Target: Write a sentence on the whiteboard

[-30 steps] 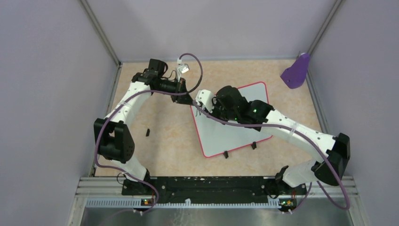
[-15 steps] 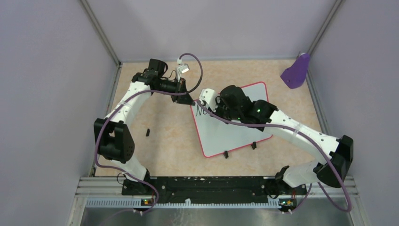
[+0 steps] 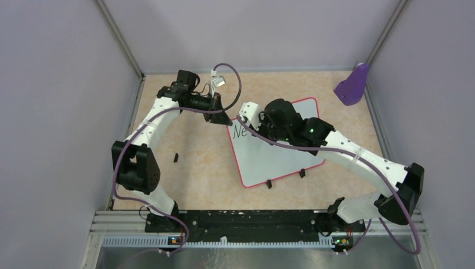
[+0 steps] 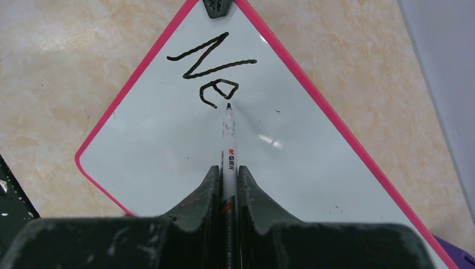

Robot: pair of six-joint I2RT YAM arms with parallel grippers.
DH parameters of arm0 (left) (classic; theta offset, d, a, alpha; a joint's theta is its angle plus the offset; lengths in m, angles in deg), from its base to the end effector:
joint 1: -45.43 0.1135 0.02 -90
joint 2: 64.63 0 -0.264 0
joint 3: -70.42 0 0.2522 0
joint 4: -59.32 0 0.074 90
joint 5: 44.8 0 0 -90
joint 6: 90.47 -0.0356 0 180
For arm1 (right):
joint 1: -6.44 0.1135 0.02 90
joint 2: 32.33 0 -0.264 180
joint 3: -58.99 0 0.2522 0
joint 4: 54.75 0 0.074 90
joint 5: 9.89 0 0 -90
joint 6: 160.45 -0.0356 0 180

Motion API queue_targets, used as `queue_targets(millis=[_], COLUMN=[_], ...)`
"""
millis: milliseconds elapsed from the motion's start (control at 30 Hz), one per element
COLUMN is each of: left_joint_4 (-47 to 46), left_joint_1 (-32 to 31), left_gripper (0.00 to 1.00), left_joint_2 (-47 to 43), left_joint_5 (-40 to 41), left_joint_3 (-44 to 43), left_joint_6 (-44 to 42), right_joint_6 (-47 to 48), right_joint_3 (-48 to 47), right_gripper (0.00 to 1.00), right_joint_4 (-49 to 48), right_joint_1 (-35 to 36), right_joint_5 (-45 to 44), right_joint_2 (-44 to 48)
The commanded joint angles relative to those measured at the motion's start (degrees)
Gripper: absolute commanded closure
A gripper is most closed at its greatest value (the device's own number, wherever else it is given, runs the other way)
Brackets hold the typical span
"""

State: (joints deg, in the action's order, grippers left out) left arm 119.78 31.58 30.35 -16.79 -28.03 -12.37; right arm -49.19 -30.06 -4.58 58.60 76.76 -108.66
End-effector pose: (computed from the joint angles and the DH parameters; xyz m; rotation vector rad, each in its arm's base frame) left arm 0.3265 -0.1129 0.3157 0.8938 2.1090 -1.3659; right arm 0.1799 0.2282 0.3589 -1.3088 1.8092 0.2307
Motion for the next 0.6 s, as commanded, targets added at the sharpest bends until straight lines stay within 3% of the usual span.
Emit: queue_targets(millis=[0, 567], left_joint_4=[0.43, 0.5], left_joint_1=[-0.57, -0.57], left_gripper=[1.0, 1.0], left_joint_2=[-1.61, -1.37], left_joint_5=[-0.16, -0.31], left_joint_3=[0.21, 0.21], left_joint_6=[0.09, -0.12], right_joint_6=[-0.07, -0.07], right_joint_3=[-3.28, -1.02], right_gripper=[1.0, 1.0], right_joint_4=[-1.33, -0.95], right_joint_1=[-0.97, -1.33], right_joint_5=[-1.27, -1.23], right_joint_2=[0.62, -0.33])
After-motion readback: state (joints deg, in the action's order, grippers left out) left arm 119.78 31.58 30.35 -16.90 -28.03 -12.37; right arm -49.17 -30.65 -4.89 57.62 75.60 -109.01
